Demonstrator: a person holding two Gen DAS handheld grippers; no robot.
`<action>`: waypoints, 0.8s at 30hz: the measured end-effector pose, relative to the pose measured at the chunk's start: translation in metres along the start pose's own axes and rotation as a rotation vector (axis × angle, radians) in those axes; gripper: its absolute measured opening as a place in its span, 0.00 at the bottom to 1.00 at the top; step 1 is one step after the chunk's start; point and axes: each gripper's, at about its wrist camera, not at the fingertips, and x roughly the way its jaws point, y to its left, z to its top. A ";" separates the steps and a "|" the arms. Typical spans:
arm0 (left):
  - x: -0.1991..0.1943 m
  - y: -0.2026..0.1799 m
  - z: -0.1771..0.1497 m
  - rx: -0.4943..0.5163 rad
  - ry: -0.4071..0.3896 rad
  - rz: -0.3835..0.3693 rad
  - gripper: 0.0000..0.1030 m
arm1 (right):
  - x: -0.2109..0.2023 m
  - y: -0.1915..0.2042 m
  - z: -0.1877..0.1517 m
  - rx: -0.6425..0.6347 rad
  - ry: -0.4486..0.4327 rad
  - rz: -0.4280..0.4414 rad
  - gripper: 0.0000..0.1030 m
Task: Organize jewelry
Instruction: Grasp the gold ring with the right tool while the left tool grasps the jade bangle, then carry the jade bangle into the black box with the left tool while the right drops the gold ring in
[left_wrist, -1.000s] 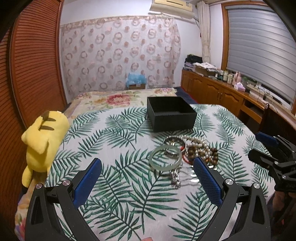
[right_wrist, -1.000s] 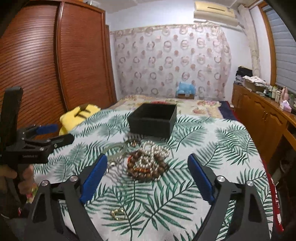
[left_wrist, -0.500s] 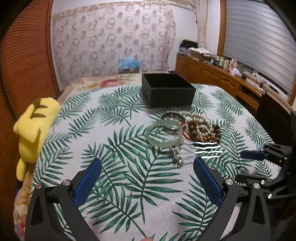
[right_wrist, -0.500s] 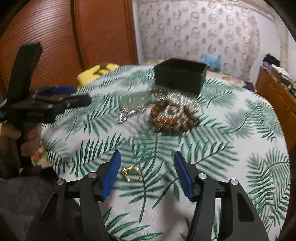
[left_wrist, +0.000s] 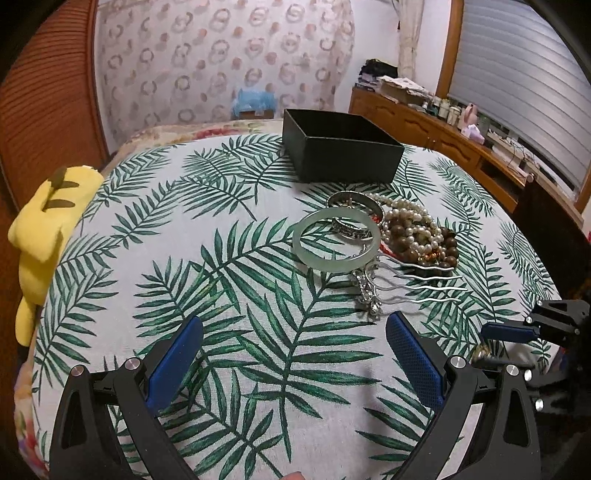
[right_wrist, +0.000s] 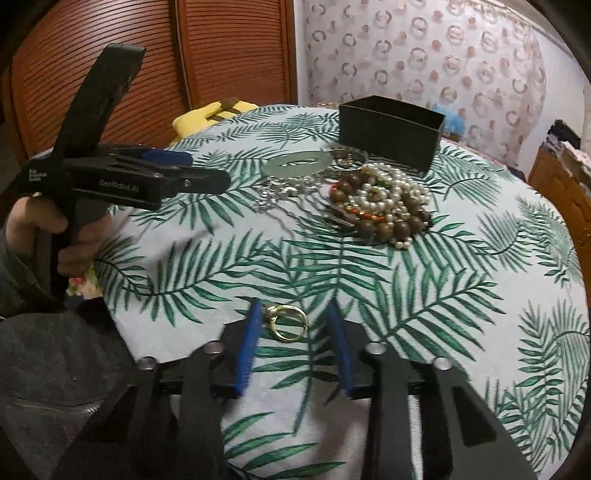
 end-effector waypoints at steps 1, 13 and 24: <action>0.001 -0.001 0.001 0.003 0.001 -0.002 0.93 | 0.000 0.000 -0.001 -0.012 -0.003 -0.002 0.23; 0.028 -0.014 0.032 0.062 0.030 -0.057 0.93 | -0.006 -0.035 0.017 0.044 -0.076 -0.044 0.22; 0.059 -0.017 0.060 0.035 0.071 -0.148 0.81 | -0.009 -0.061 0.032 0.091 -0.111 -0.079 0.22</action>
